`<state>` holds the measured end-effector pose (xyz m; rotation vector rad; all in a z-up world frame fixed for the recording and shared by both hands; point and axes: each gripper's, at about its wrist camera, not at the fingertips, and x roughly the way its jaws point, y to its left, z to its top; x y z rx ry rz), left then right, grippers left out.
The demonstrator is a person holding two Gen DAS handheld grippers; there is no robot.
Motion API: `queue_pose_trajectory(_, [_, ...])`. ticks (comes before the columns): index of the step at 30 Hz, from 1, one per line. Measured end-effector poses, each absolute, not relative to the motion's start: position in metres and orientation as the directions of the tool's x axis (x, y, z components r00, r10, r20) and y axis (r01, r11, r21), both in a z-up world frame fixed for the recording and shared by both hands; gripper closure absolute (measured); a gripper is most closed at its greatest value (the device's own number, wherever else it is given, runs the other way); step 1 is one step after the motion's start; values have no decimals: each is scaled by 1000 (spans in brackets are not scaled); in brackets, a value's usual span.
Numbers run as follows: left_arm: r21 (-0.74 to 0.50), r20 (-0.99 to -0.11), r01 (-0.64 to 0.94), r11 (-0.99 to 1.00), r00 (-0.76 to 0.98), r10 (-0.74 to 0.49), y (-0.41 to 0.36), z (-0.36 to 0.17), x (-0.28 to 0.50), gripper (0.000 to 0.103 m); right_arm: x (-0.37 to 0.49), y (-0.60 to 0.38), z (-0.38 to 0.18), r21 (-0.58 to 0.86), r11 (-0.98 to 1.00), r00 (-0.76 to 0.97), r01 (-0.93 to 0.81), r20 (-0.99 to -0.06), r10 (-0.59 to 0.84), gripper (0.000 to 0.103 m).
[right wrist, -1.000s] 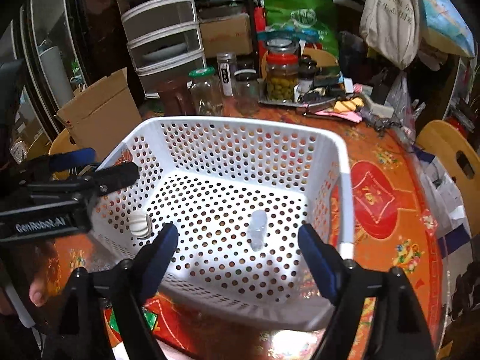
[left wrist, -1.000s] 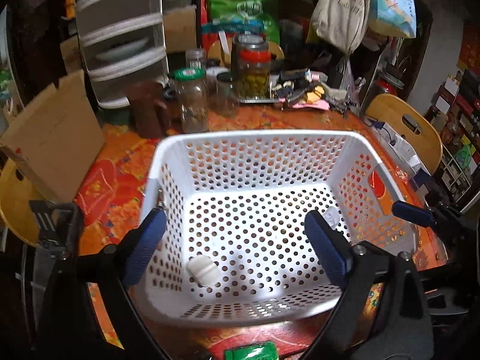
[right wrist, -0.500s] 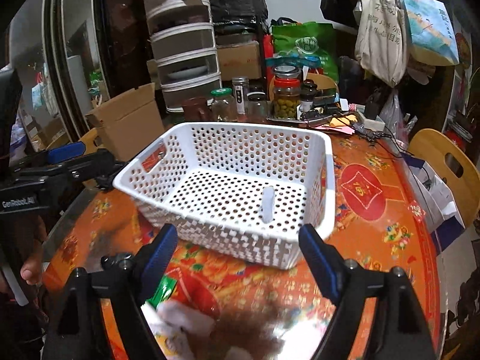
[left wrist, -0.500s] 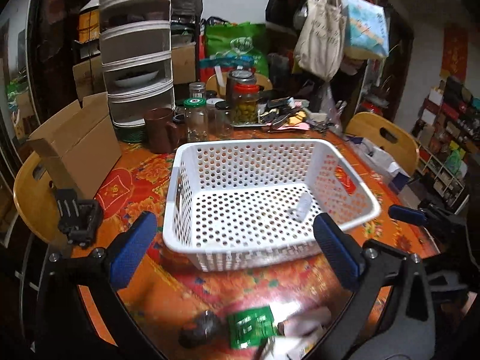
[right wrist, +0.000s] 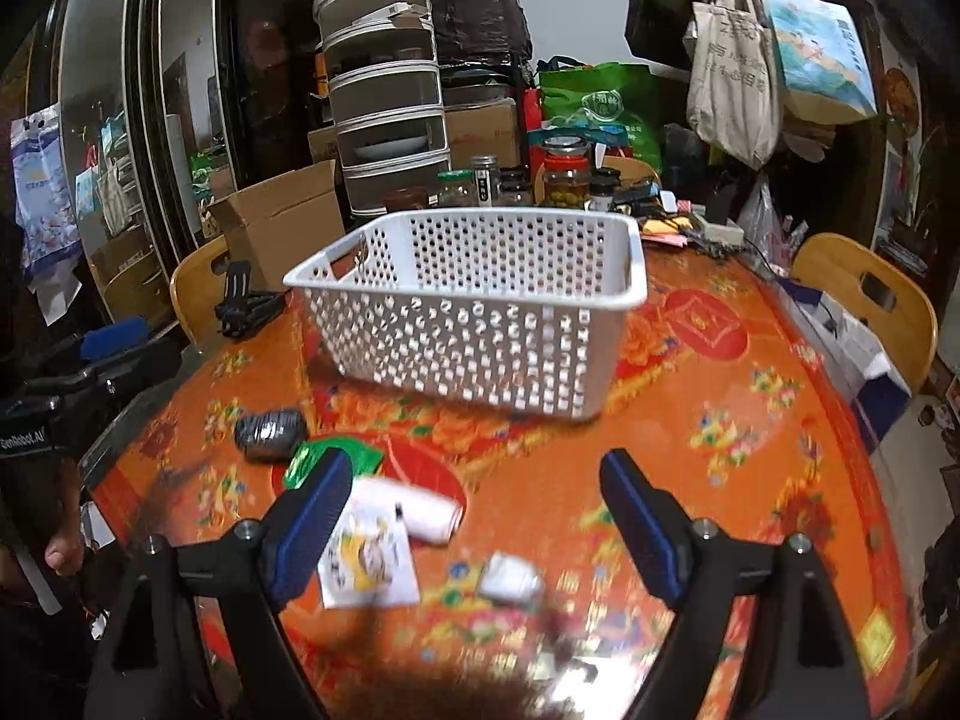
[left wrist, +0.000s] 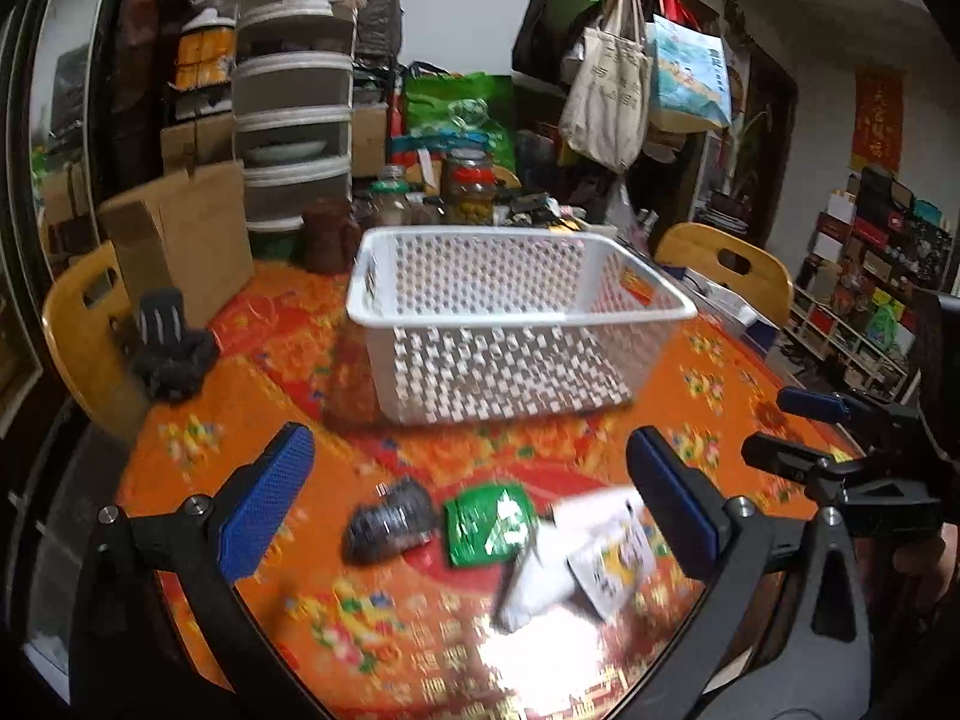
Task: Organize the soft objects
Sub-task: 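Withdraw both open grippers from the basket back toward the table items, then close the left gripper on the white cloth bundle while the right grasps the white wrapped item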
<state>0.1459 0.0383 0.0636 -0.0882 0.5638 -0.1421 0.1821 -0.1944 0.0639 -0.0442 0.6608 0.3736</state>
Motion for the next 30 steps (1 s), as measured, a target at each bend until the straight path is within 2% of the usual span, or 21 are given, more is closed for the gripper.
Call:
queue_pose_trajectory(6, [-183, -539, 130, 974, 816, -210, 38, 13, 120, 0, 156, -202, 30, 122, 939, 748, -320, -576, 330, 18])
queue_pose_trajectory(10, [-163, -587, 140, 977, 782, -210, 27, -21, 124, 1, 157, -203, 0, 138, 947, 732, -290, -606, 312, 18])
queue_pose_trajectory(12, [-156, -612, 142, 978, 763, -208, 22, -35, 130, 10, 163, -206, -14, 150, 952, 716, -267, -630, 301, 19])
queue_pose_trajectory(22, [-142, -663, 174, 974, 714, -224, 12, -70, 145, 33, 173, -211, -30, 165, 955, 703, -247, -648, 294, 30])
queue_pose_trajectory(26, [-138, -676, 186, 973, 701, -230, 7, -74, 149, 48, 176, -208, -32, 167, 953, 695, -254, -654, 300, 33])
queue_pose_trajectory(30, [-133, -670, 205, 970, 702, -240, 1, -74, 147, 54, 177, -206, -34, 168, 952, 693, -255, -655, 301, 38])
